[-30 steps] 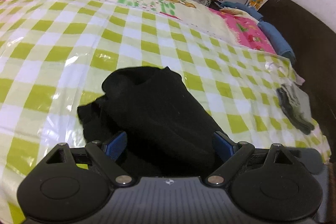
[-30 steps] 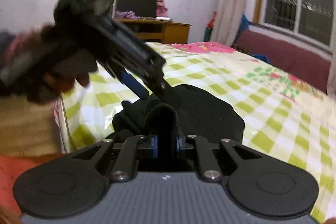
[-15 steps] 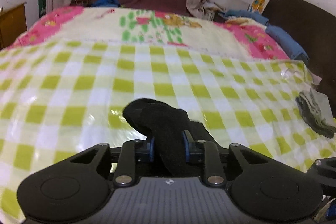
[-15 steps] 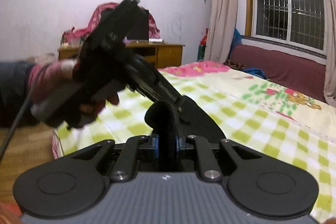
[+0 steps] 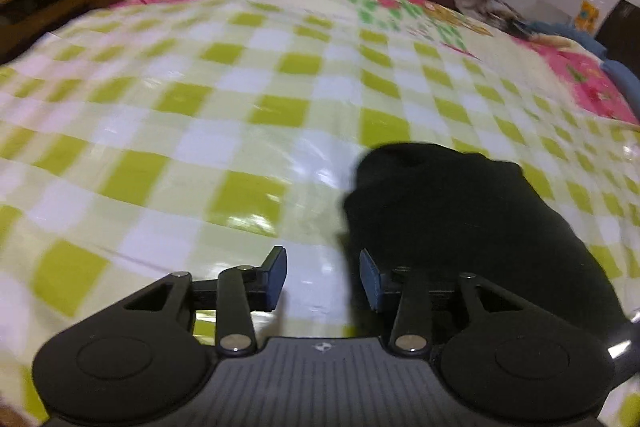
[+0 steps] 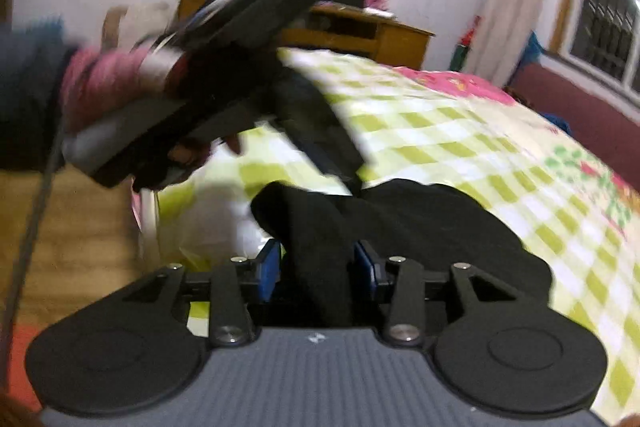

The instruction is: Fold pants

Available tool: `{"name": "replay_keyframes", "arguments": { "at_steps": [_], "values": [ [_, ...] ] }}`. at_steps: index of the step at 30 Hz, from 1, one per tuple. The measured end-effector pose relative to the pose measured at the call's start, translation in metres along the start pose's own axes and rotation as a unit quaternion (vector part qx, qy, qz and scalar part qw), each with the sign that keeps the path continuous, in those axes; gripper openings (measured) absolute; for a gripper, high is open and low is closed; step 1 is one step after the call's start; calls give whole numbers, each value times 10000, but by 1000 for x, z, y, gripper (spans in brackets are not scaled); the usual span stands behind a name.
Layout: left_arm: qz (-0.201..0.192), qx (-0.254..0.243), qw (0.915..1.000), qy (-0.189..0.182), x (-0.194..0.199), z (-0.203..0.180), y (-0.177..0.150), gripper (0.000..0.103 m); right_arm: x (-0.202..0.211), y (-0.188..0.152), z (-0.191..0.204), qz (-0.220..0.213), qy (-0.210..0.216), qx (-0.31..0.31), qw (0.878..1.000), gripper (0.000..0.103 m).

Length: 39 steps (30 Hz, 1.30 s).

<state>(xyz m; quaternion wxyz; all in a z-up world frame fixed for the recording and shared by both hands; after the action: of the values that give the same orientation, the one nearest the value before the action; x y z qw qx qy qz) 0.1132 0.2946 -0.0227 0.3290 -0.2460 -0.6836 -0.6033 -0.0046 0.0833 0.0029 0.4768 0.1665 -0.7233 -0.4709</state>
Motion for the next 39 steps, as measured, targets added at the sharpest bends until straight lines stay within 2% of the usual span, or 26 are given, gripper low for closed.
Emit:
{"name": "replay_keyframes", "arguments": {
  "at_steps": [2, 4, 6, 8, 11, 12, 14, 15, 18, 21, 23, 25, 27, 29, 31, 33, 35, 38, 39],
  "values": [
    [-167, -20, 9997, 191, 12, 1, 1, 54, 33, 2, -19, -245, -71, -433, 9987, 47],
    [-332, -115, 9994, -13, 28, -8, 3, 54, 56, -5, -46, -414, -339, -895, 9945, 60],
    [-448, -392, 9979, -257, 41, -28, 0, 60, 67, -20, -77, -337, -683, -1487, 9859, 60],
    [-377, -724, 9962, -310, 38, -48, -9, 66, 69, -41, -108, -150, -923, -2214, 9707, 61],
    [51, -1048, 9944, -120, 12, -63, -37, 67, 67, -70, -142, -54, -738, -3433, 9363, 61],
    [22, -1059, 9944, -57, 8, -62, -44, 69, 63, -77, -148, -25, -712, -3479, 9348, 61],
    [8, -927, 9957, -59, 10, -57, -45, 71, 49, -84, -141, 246, -795, -3150, 9455, 59],
    [104, -802, 9966, -146, 13, -55, -42, 71, 45, -85, -140, 328, -781, -3135, 9458, 59],
    [221, -735, 9961, -427, 25, -52, -40, 70, 41, -77, -145, 297, -565, -3264, 9431, 55],
    [290, -602, 9967, -454, 25, -50, -40, 70, 44, -73, -145, 256, -471, -3497, 9353, 56],
    [193, -548, 9971, -482, 27, -51, -39, 70, 43, -70, -147, 161, -515, -3550, 9333, 56],
    [59, -505, 9974, -518, 32, -52, -37, 70, 43, -62, -144, 60, -681, -3320, 9408, 58],
    [-2, -495, 9976, -486, 33, -53, -35, 70, 36, -54, -138, 74, -879, -2847, 9546, 58],
    [132, -583, 9975, -376, 25, -55, -42, 71, 19, -58, -130, 304, -950, -2483, 9635, 58],
    [298, -562, 9973, -367, 18, -56, -54, 72, 7, -72, -129, 542, -908, -2532, 9616, 58],
    [329, -418, 9975, -473, 19, -53, -55, 72, 8, -80, -136, 524, -777, -2821, 9548, 58],
    [163, -462, 9976, -487, 29, -52, -47, 71, 16, -76, -146, 444, -687, -3075, 9480, 57],
    [-262, -730, 9965, -324, 44, -52, -31, 72, 25, -63, -156, 266, -724, -3174, 9452, 59],
    [-275, -716, 9965, -323, 43, -50, -27, 75, 22, -63, -160, 239, -579, -3354, 9400, 60]
  ]
}}
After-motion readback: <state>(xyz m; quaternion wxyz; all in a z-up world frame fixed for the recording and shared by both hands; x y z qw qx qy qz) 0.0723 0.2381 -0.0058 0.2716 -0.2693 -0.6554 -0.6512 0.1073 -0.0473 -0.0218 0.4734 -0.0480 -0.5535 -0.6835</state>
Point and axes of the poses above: each gripper's, at about its wrist camera, not at the fingertips, and x roughly against the way its jaws point, z to its left, y to its top, the point moved 6 cm from there along -x, roughly the way its jaws point, and after that the axes turned 6 degrees about y, right-handed, at the moved point
